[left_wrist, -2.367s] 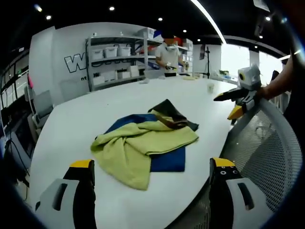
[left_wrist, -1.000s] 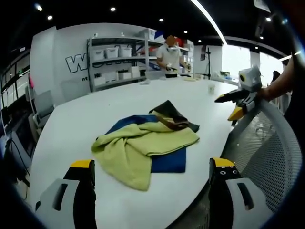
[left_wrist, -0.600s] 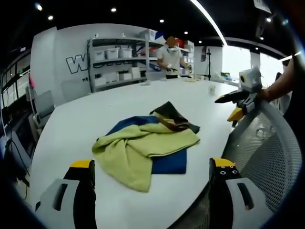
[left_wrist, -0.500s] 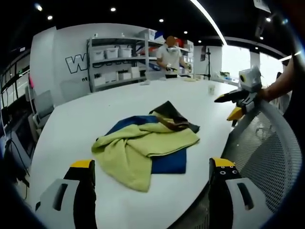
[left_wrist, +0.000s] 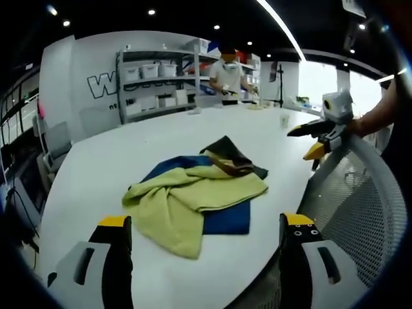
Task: Fold the garment on the visible template until the final outline fits inside the template.
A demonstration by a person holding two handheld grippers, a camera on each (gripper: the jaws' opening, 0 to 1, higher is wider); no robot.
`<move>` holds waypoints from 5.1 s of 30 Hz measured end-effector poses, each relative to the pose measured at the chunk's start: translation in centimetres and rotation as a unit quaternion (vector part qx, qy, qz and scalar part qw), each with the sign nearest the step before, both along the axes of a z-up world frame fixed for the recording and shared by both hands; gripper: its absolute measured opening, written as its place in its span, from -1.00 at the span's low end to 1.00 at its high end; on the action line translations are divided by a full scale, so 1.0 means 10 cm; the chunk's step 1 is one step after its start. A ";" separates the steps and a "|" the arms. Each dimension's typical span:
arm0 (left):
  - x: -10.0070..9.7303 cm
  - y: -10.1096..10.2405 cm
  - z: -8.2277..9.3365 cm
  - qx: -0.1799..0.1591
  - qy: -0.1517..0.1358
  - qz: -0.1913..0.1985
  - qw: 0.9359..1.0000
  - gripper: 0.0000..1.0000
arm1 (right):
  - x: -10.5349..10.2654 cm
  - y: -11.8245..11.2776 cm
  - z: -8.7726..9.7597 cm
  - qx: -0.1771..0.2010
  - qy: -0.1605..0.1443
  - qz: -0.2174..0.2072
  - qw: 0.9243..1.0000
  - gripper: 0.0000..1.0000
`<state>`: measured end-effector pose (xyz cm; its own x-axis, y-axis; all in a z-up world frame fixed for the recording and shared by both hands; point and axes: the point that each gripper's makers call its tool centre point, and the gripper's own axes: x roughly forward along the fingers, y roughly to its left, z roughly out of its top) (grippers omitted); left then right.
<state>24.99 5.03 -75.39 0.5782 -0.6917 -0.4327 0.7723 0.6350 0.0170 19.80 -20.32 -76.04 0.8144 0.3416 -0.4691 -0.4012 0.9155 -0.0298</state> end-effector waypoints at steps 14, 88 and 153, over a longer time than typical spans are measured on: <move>0.04 -0.06 0.14 -0.001 -0.014 -0.018 1.000 0.64 | 0.01 0.01 0.04 -0.013 -0.010 0.012 1.000 0.55; 1.10 -1.41 0.14 0.144 -0.067 -0.303 0.940 -0.35 | 0.30 -0.06 -0.16 -0.131 0.041 0.095 0.986 -0.07; 1.16 -1.97 -0.61 0.310 -0.023 -0.551 0.775 -0.60 | 0.74 0.13 -0.51 -0.222 0.048 0.205 0.952 -0.51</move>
<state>36.58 -14.66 -81.45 -0.1911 -0.4443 -0.8752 0.8294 -0.5500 0.0981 27.19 -19.03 -81.11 0.6008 0.3724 -0.7073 -0.7432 0.5862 -0.3226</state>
